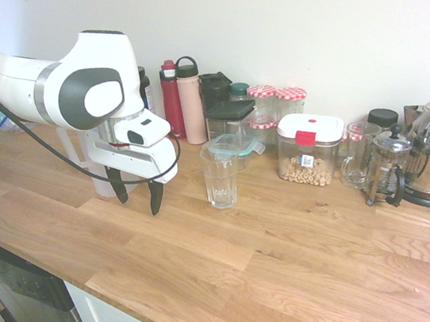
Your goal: Pour me some water
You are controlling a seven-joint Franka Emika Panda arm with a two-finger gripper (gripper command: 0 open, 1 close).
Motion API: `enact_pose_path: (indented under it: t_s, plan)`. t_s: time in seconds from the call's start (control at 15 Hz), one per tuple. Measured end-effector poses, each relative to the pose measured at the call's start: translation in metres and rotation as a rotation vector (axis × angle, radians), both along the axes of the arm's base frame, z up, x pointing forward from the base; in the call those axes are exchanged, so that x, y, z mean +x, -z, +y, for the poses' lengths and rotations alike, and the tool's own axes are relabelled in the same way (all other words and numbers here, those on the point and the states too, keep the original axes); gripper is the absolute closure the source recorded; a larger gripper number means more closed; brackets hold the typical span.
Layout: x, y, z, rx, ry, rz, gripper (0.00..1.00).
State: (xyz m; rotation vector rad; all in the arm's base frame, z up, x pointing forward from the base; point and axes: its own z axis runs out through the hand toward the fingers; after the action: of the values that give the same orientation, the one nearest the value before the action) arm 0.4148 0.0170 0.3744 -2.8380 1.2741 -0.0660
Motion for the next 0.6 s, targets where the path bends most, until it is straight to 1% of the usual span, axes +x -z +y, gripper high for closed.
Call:
enact_pose_path:
  t_s: [0.27, 0.4, 0.6]
  plan:
    - [-0.002, -0.008, 0.002, -0.001, 0.008, -0.004, 0.00]
    - [-0.018, -0.033, 0.010, -0.005, 0.018, 0.005, 0.00]
    - [-0.056, -0.079, 0.036, -0.010, 0.003, -0.037, 0.00]
